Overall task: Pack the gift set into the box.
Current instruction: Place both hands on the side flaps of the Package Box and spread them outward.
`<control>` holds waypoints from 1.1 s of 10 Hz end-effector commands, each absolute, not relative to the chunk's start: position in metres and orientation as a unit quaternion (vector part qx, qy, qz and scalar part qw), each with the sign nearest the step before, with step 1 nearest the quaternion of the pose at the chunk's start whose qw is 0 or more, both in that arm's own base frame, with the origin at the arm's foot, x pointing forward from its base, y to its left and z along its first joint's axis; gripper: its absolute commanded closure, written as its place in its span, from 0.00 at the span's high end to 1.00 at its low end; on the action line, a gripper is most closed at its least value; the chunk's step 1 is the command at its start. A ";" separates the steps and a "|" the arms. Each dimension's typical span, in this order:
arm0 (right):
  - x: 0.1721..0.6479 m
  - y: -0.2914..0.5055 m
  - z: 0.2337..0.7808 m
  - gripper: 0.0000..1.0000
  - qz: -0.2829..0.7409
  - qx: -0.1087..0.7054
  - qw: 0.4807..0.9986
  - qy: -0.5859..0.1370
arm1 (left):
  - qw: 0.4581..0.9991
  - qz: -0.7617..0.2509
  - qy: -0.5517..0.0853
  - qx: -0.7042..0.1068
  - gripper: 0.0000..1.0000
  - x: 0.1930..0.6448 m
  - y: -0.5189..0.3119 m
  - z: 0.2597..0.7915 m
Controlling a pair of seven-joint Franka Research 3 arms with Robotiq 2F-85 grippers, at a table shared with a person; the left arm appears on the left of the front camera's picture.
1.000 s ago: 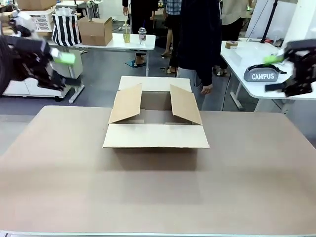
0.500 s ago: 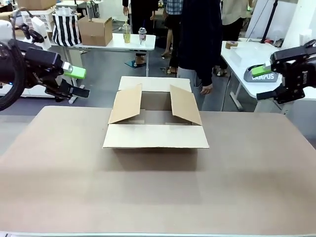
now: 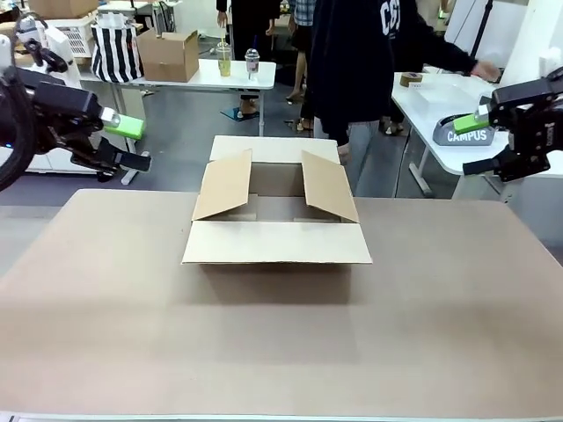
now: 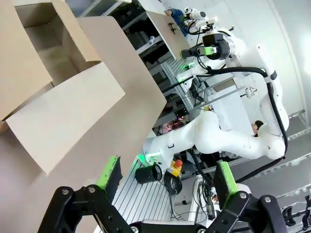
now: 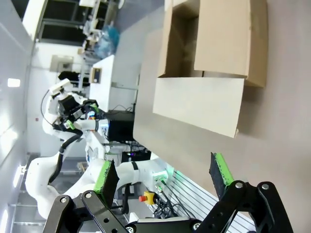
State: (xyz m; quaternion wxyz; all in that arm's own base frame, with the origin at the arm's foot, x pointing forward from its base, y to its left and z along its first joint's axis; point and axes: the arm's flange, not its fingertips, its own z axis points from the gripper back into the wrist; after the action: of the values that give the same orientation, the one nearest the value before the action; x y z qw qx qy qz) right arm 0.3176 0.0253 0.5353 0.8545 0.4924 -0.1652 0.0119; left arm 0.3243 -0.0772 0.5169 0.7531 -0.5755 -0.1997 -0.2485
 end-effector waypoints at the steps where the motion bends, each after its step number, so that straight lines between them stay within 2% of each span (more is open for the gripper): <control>1: 0.322 0.027 0.536 1.00 0.025 0.497 0.850 -0.173 | 0.802 -0.212 -0.165 -0.534 1.00 0.341 -0.100 0.542; 2: 0.322 0.027 0.536 1.00 0.025 0.497 0.850 -0.173 | 0.860 -0.165 -0.145 -0.462 1.00 0.361 -0.121 0.551; 5: 0.322 0.027 0.536 1.00 0.025 0.497 0.850 -0.173 | 0.943 -0.132 -0.089 -0.291 1.00 0.419 -0.198 0.553; 7: 0.322 0.027 0.536 1.00 0.025 0.497 0.850 -0.173 | 0.974 -0.131 -0.093 -0.162 1.00 0.449 -0.251 0.540; 8: 0.322 0.027 0.536 1.00 0.025 0.497 0.850 -0.173 | 0.976 -0.134 -0.127 -0.117 1.00 0.459 -0.270 0.533; 9: 0.322 0.027 0.536 1.00 0.025 0.497 0.850 -0.173 | 0.973 -0.137 -0.161 -0.097 1.00 0.464 -0.283 0.530; 10: 0.322 0.027 0.536 1.00 0.025 0.497 0.850 -0.173 | 0.966 -0.142 -0.134 -0.171 1.00 0.441 -0.258 0.525; 11: 0.322 0.027 0.536 1.00 0.025 0.497 0.850 -0.173 | 0.966 -0.142 -0.134 -0.171 1.00 0.441 -0.258 0.525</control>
State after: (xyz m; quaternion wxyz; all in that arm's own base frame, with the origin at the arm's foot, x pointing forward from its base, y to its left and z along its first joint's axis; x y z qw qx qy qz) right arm 0.3184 0.0266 0.5362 0.8561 0.4899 -0.1642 0.0146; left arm 0.4532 -0.2757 0.5195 0.9693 -0.1425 -0.1410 -0.1424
